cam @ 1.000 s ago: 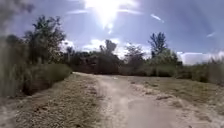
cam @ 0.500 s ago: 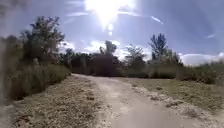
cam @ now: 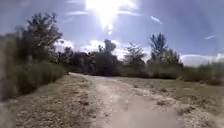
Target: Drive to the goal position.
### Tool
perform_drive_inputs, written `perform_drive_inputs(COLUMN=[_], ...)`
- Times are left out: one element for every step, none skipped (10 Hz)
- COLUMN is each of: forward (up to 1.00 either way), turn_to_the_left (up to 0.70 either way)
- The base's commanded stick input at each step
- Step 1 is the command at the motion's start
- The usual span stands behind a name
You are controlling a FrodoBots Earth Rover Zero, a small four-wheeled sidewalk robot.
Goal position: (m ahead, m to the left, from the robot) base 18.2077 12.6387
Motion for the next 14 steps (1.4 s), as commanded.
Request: perform_drive_inputs(forward=[0.70, 0.70, 0.70, 0.70, 0.70, 0.70, 0.70, 0.70, 0.70, 0.70, 0.70, 0.70, 0.70, 0.70], turn_to_the_left=[0.00, 0.00, 0.00, 0.00, 0.00, 0.00, 0.00, 0.00, 0.00, 0.00, 0.00, 0.00, 0.00, 0.00])
